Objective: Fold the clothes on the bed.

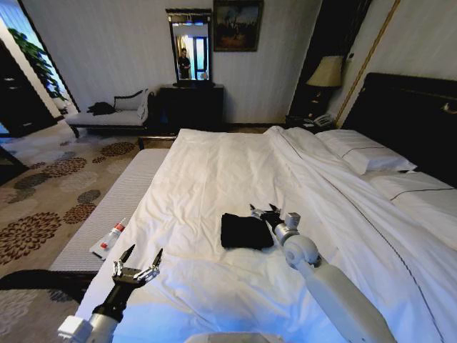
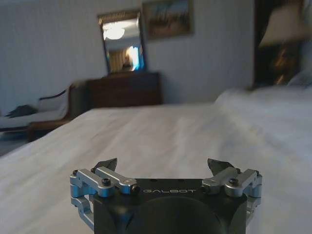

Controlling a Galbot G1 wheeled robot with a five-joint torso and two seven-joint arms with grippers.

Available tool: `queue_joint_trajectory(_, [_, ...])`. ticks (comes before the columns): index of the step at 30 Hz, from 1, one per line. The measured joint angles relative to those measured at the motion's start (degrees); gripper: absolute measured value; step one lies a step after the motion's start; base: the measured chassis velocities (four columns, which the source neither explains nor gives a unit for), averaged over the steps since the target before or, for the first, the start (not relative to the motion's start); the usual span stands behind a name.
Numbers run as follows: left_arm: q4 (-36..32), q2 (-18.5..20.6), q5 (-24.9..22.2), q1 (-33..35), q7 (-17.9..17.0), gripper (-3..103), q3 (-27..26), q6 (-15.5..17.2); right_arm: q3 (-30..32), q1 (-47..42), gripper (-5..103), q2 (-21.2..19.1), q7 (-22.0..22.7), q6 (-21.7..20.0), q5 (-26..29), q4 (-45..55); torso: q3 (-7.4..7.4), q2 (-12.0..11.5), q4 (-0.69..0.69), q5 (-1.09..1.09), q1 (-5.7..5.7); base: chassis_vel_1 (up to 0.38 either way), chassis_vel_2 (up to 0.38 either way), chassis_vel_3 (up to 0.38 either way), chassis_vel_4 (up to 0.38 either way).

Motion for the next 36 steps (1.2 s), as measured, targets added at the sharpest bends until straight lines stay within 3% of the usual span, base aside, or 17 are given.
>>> queue_joint_trajectory(2, [0.0, 0.0, 0.0, 0.0, 0.0, 100, 0.0, 0.0, 6.1, -5.2, 100, 0.3, -3.1, 4.0, -5.9, -0.2, 0.0, 0.0, -0.02, -0.03, 0.0, 0.0, 0.0, 0.0, 0.0])
queue_joint_trajectory(3, [0.0, 0.0, 0.0, 0.0, 0.0, 100, 0.0, 0.0, 6.1, -5.2, 100, 0.3, -3.1, 4.0, -5.9, -0.2, 0.0, 0.0, -0.02, -0.03, 0.0, 0.0, 0.0, 0.0, 0.0])
queue_joint_trajectory(5, [0.0, 0.0, 0.0, 0.0, 0.0, 100, 0.0, 0.0, 12.3, -11.5, 100, 1.4, -5.4, 6.8, -8.6, 0.8, 0.0, 0.0, -0.05, 0.05, 0.0, 0.0, 0.0, 0.0, 0.0])
queue_joint_trajectory(7, [0.0, 0.0, 0.0, 0.0, 0.0, 100, 0.0, 0.0, 18.9, -17.4, 100, 2.7, -7.6, 9.3, -9.0, 2.3, -0.01, 0.0, -0.06, 0.0, -0.01, 0.0, 0.0, 0.0, 0.0])
queue_joint_trajectory(12, [0.0, 0.0, 0.0, 0.0, 0.0, 100, 0.0, 0.0, 28.0, -27.1, 100, 5.7, -11.2, 14.4, -9.0, 4.9, -0.01, 0.0, -0.03, -0.04, -0.01, 0.0, 0.0, 0.0, 0.0])
queue_joint_trajectory(16, [0.0, 0.0, 0.0, 0.0, 0.0, 100, 0.0, 0.0, 29.6, -33.8, 100, 10.0, -13.3, 18.4, -10.5, 7.5, -0.01, 0.0, -0.06, 0.01, -0.01, 0.0, 0.0, 0.0, 0.0])
queue_joint_trajectory(24, [0.0, 0.0, 0.0, 0.0, 0.0, 100, 0.0, 0.0, 26.6, -37.9, 100, 14.0, -14.8, 21.2, -15.5, 11.0, 0.0, 0.0, -0.03, -0.02, -0.01, 0.0, 0.0, 0.0, 0.0])
queue_joint_trajectory(27, [0.0, 0.0, 0.0, 0.0, 0.0, 100, 0.0, 0.0, 27.4, -39.1, 100, 14.2, -15.2, 23.3, -18.8, 11.4, 0.0, 0.0, -0.02, -0.01, -0.01, 0.0, 0.0, 0.0, 0.0])
queue_joint_trajectory(36, [0.0, 0.0, 0.0, 0.0, 0.0, 100, 0.0, 0.0, 27.8, -39.2, 100, 13.9, -14.8, 24.0, -20.0, 11.5, 0.0, 0.0, -0.02, 0.0, 0.0, 0.0, 0.0, 0.0, 0.0])
